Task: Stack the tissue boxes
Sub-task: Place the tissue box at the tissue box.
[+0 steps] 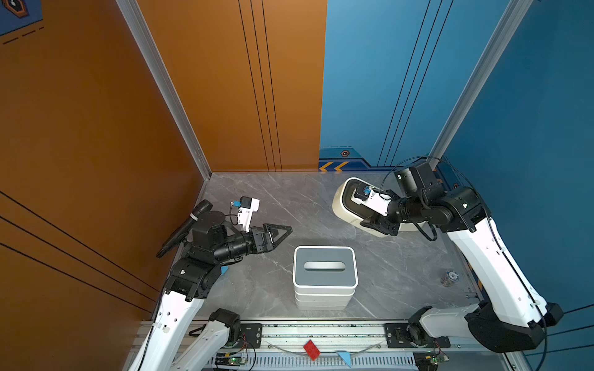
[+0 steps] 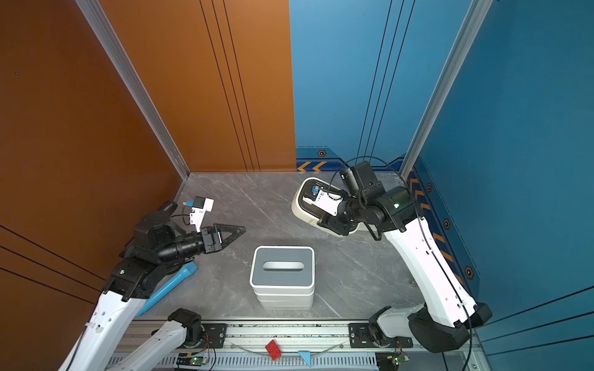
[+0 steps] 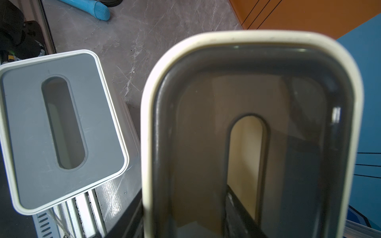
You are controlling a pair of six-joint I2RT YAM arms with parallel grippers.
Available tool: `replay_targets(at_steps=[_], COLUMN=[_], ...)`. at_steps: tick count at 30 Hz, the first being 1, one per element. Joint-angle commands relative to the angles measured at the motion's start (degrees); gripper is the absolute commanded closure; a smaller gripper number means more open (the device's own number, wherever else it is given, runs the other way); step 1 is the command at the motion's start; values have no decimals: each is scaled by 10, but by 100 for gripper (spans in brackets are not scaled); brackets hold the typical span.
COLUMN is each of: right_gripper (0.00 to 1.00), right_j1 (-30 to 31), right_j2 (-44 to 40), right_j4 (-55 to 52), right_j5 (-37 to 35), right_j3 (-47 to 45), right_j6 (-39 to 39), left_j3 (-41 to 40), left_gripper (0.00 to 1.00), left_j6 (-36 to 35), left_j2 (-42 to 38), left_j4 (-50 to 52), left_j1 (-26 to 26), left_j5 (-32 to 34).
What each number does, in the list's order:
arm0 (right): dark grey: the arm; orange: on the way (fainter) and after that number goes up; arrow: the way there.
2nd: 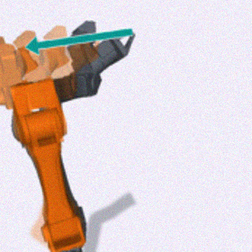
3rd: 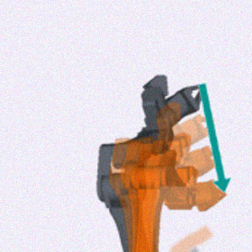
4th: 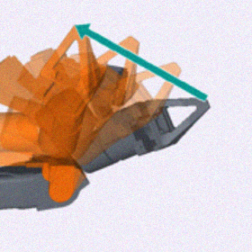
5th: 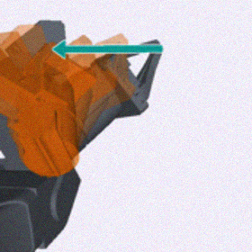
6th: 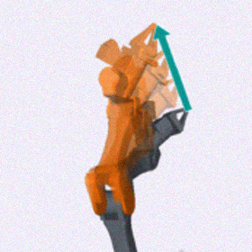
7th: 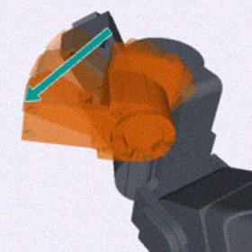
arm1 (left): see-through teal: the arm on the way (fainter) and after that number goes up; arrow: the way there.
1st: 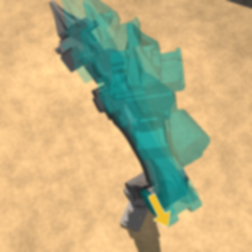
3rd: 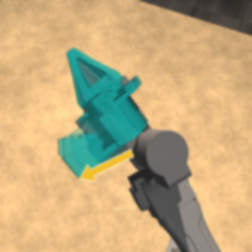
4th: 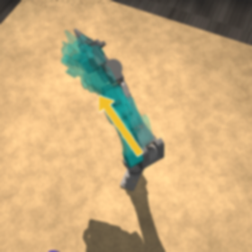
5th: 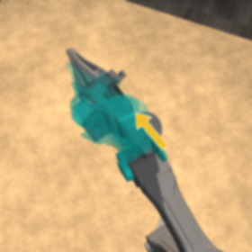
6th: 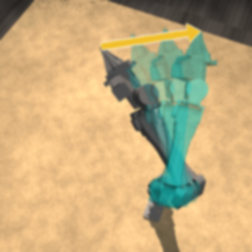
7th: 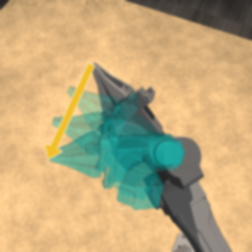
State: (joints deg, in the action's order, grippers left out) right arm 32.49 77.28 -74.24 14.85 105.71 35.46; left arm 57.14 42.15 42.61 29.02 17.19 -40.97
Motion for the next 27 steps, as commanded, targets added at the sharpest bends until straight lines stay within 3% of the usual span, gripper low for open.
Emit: replay_targets(at_steps=[1,9,15,27], right_gripper=[80,80,81,82], right_j1=[29,73,142,174], right_j2=[-6,-5,-6,-8], right_j4=[-10,-16,-11,2], right_j5=[5,-22,-44,-27], right_j3=[30,39,55,67], right_j6=[-9,-18,-32,-31], left_j3=[3,13,9,31], left_gripper=[2,2,2,2], left_j6=[1,-30,-58,-46], left_j2=[-14,-7,8,-26], left_j4=[17,39,59,94], left_j1=[1,-12,-23,-66], left_j5=[-4,-48,-64,-108])
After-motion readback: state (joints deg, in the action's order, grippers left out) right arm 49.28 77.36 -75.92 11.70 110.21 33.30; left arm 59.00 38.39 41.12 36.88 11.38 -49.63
